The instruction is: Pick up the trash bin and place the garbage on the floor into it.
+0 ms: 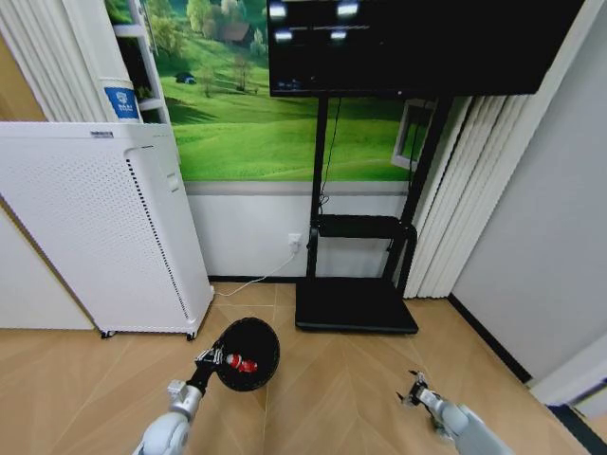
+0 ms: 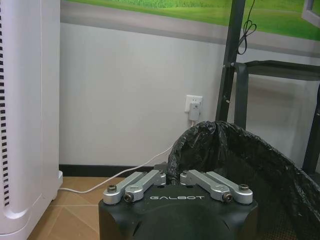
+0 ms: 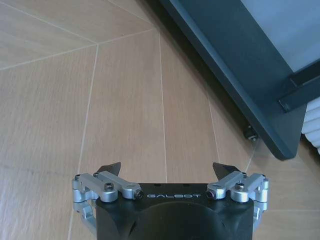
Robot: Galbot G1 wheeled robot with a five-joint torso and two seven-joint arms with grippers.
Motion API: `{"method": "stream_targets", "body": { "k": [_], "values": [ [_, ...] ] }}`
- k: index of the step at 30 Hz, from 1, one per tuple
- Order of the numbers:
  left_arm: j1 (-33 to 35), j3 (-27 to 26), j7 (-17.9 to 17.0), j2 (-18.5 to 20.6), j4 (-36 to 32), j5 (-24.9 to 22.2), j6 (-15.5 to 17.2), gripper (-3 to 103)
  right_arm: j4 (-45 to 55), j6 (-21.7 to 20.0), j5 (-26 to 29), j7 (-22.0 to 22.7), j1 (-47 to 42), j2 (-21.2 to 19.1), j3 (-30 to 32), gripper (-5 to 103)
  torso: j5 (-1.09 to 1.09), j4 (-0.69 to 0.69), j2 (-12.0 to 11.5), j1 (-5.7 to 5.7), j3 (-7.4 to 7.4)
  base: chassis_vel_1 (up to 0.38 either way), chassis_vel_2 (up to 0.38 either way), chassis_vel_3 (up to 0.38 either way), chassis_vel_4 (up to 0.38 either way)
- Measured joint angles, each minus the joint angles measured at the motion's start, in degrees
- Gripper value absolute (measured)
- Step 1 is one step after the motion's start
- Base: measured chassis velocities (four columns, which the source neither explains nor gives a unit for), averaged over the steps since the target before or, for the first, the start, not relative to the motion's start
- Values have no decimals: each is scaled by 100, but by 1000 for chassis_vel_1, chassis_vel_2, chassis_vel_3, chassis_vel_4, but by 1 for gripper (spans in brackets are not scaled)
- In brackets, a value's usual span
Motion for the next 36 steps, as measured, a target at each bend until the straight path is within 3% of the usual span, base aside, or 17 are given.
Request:
{"method": "stream_targets", "body": {
  "k": [30,32,33,34,35,36],
  "values": [
    [-133,183,-136,-46,-14,100,33,6,499,283,424,46,-573,-195,191,100,-1,1,0,0,0,-71,-70,66,66],
    [-136,170,-146,-60,20,113,34,6,819,132,673,41,-734,-263,199,100,-1,1,0,0,0,17,28,-14,-25],
    [-167,183,-161,-122,45,146,34,6,1163,-625,1262,-84,-938,-395,214,94,-1,2,0,0,0,0,0,0,0],
    [-186,184,-160,-147,54,150,32,6,1188,-948,1615,-128,-1008,-429,190,91,-1,1,0,0,0,0,0,0,0],
    [-186,184,-160,-147,54,150,32,6,1188,-948,1615,-128,-1008,-429,190,91,-1,1,0,0,0,0,0,0,0],
    [-197,183,-156,-173,81,157,29,6,1209,-1384,2109,-148,-1100,-433,161,86,0,-1,0,0,0,0,0,0,0]
  ]
}}
